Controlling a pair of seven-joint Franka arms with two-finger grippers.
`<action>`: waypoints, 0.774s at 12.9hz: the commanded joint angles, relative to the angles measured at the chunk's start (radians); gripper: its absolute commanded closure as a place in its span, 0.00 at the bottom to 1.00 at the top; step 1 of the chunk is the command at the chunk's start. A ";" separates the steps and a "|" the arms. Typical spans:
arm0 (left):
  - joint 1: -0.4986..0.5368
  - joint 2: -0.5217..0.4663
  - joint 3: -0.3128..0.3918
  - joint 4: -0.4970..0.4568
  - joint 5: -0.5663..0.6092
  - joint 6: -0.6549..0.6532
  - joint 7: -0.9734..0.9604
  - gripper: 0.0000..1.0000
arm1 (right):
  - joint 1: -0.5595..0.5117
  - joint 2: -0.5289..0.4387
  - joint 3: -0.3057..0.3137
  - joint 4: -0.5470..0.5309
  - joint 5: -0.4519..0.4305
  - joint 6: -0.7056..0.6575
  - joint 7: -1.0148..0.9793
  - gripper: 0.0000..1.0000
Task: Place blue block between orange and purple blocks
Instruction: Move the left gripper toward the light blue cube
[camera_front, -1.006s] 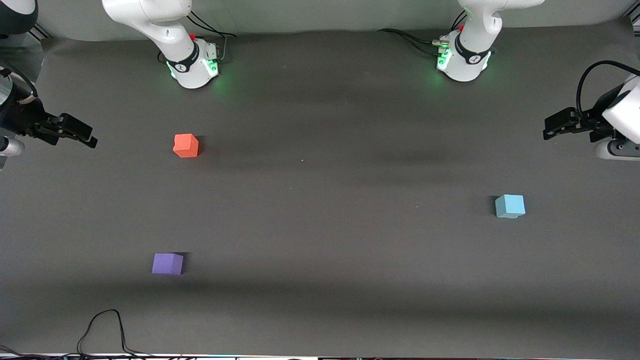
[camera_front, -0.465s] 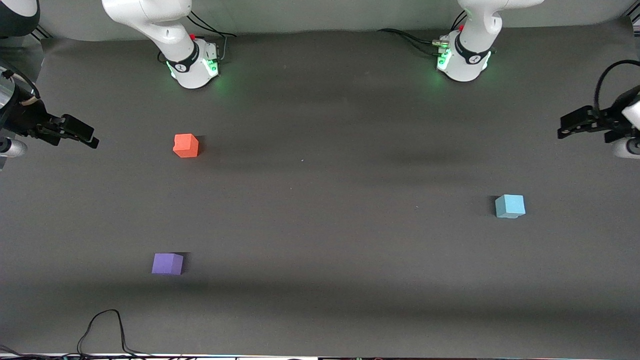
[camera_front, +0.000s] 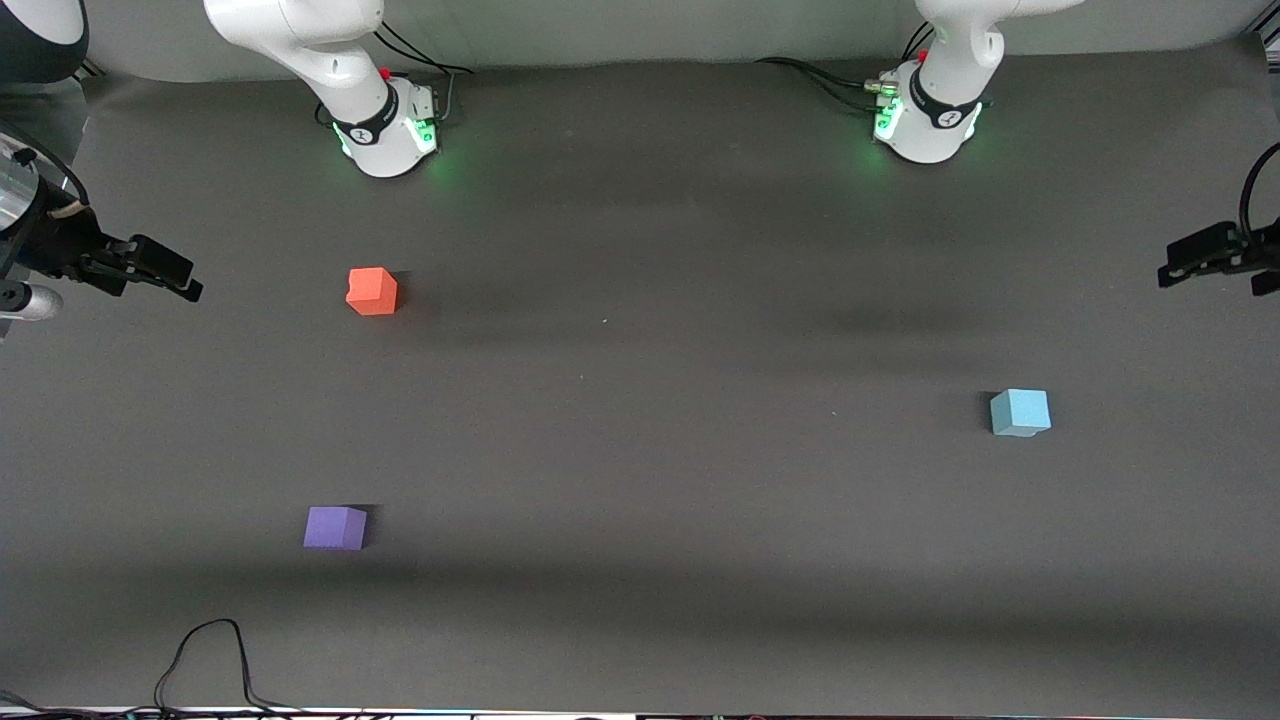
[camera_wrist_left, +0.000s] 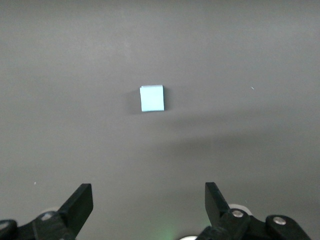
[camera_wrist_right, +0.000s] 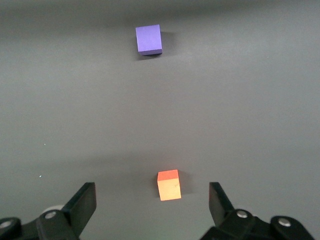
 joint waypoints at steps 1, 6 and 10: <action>0.007 -0.002 -0.004 -0.153 0.030 0.180 0.016 0.00 | 0.007 0.003 -0.002 -0.018 -0.003 0.028 0.006 0.00; 0.007 0.091 -0.004 -0.421 0.032 0.577 0.014 0.00 | 0.017 0.020 -0.002 -0.017 -0.006 0.054 0.000 0.00; 0.003 0.250 -0.004 -0.509 0.032 0.829 0.002 0.00 | 0.020 0.025 -0.002 -0.018 -0.009 0.061 0.000 0.00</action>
